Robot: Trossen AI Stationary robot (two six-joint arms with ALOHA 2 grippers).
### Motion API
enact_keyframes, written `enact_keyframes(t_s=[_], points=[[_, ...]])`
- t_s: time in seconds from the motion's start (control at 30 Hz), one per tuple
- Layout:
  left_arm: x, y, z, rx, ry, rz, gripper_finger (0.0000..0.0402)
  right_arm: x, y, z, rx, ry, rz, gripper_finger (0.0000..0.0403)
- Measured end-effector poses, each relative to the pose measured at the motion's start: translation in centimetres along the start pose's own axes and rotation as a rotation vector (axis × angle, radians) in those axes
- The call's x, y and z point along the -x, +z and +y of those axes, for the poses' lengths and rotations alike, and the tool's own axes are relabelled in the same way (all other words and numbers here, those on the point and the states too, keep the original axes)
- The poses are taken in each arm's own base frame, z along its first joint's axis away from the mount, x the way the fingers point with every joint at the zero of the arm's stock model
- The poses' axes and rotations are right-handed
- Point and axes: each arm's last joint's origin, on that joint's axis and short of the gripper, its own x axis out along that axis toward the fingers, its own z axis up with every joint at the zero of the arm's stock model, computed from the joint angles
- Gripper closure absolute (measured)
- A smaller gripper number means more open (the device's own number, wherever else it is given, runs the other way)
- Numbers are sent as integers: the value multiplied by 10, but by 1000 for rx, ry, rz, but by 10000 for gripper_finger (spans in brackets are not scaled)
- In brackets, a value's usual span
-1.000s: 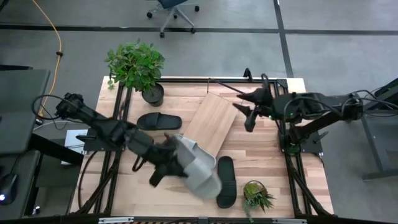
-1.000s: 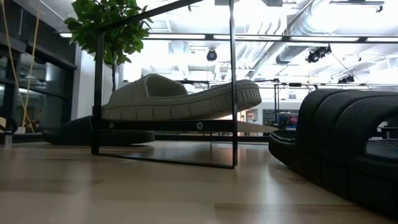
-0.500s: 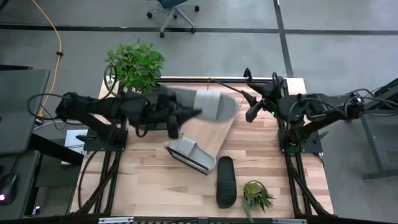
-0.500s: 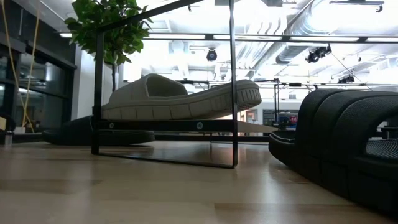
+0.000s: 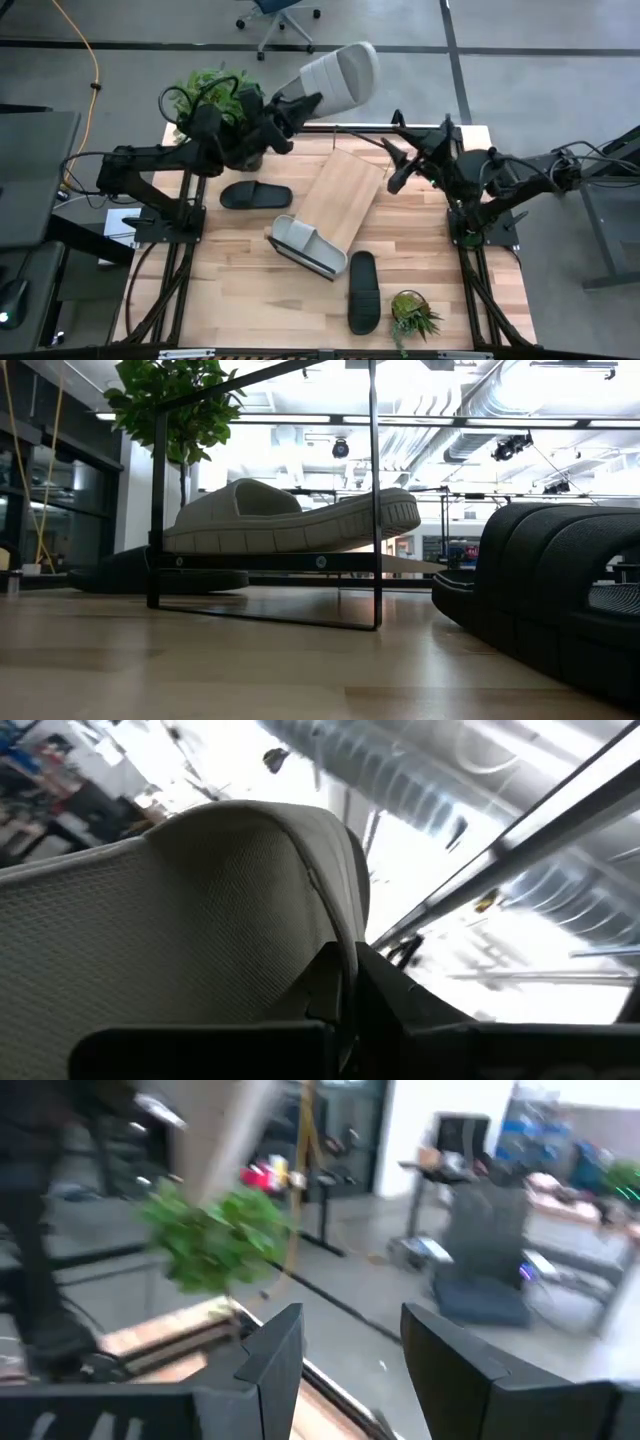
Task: Pick and place slides into the shelf
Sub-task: Put the gray slide on the shelf
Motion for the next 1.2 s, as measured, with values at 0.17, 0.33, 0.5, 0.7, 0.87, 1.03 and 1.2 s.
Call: enact_keyframes(t_s=[0.17, 0.33, 0.5, 0.7, 0.87, 1.03, 1.2], points=[[-11, -5, 10, 62, -43, -39, 395, -16, 12, 16, 13, 51, -132, 243], [-21, -14, 19, 105, -105, -58, 392, -34, 10, 26, -2, 84, -183, 243], [-24, -14, 22, 112, -133, -82, 398, -45, 4, 32, -26, 68, -176, 243], [-24, -13, 21, 111, -151, -97, 391, -54, 7, 27, -79, 108, -211, 233], [-24, -13, 21, 111, -150, -97, 398, -59, 10, 20, -138, 129, -242, 202], [-24, -14, 21, 109, -150, -96, 391, -65, 11, 15, -147, 117, -258, 163], [-24, -14, 21, 95, -148, -97, 396, -71, 13, 13, -193, 137, -294, 147]])
